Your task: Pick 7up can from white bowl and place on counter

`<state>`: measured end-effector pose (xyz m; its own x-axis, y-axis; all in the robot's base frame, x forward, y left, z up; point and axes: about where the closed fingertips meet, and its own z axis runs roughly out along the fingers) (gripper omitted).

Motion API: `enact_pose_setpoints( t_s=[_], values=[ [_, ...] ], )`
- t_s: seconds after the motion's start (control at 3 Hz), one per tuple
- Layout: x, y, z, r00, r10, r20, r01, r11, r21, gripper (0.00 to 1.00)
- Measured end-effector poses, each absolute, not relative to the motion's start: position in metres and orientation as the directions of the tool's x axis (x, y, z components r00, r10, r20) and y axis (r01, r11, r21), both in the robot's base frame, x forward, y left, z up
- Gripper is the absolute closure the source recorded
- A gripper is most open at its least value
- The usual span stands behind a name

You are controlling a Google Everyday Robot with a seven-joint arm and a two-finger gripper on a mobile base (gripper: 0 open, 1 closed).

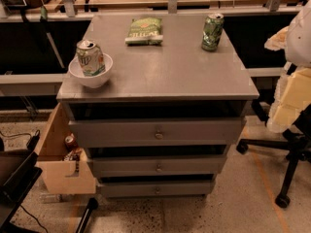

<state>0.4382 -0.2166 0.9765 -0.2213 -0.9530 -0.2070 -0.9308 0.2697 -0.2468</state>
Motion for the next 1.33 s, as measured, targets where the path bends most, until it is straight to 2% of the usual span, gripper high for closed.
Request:
enact_pose_setpoints(
  t_s=[0.33,0.67,1.0,1.33],
  values=[
    [0.438,-0.217,0.977,-0.221,-0.953,-0.207,-0.931,0.270,-0.247,0.00],
    [0.445,-0.212,0.989,-0.231,-0.931,-0.283,-0.920,0.304,-0.248,0.00],
    [0.479,-0.196,1.007,-0.203,-0.862,-0.464,-0.897,0.354,-0.265,0.00],
    [0.517,-0.167,1.014,-0.155,-0.713,-0.684,-0.874,0.422,-0.242,0.00]
  ],
)
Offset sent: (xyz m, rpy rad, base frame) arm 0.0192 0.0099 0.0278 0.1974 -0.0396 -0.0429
